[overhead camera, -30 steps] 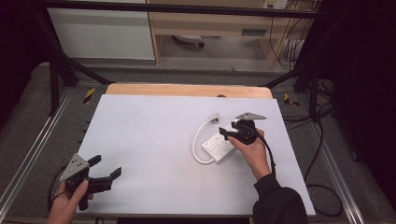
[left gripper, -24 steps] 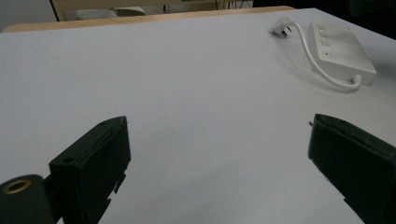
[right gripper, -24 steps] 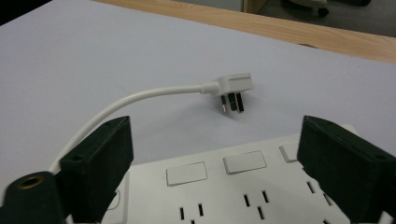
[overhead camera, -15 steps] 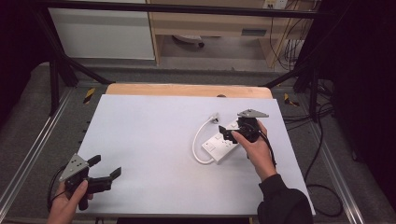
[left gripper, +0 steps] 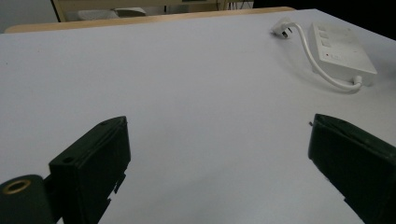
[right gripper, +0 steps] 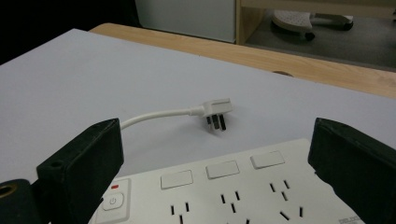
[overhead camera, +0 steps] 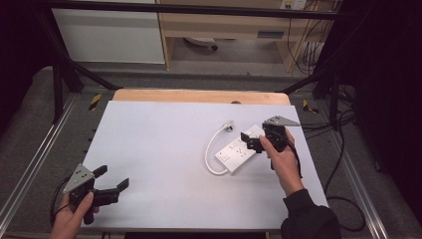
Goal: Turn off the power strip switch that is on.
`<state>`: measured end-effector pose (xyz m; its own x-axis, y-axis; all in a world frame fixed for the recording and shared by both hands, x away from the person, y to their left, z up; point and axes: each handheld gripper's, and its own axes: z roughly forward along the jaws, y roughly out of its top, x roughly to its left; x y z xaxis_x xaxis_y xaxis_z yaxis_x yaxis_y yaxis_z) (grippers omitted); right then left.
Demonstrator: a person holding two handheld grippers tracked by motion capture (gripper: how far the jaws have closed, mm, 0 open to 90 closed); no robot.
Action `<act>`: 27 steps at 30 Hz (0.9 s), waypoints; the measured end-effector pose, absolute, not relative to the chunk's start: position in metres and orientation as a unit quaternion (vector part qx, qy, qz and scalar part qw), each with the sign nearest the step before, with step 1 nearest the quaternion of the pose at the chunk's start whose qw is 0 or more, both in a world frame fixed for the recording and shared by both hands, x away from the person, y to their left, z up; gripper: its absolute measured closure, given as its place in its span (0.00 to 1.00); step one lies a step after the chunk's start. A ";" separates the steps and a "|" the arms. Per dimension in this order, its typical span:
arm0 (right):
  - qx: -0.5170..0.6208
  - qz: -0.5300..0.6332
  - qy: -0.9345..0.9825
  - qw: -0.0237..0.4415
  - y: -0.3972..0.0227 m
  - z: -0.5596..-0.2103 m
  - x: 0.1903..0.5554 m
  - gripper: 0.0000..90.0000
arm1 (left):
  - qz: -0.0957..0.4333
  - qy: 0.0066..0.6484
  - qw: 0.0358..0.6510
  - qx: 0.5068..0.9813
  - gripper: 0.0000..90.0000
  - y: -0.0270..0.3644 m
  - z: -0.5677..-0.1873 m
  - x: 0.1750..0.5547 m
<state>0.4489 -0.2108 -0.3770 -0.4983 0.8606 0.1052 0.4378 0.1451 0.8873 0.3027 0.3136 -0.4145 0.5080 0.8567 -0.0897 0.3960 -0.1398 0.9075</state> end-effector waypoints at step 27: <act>0.441 0.515 0.684 0.268 -0.262 -0.358 0.403 0.05 | 0.235 0.438 0.488 0.718 0.06 0.313 -0.415 0.303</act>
<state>0.4033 -0.2622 -0.3581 -0.4666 0.8801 0.0874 0.3283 0.0806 0.9411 0.3030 0.3132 -0.4148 0.5055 0.8581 -0.0896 0.3992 -0.1405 0.9060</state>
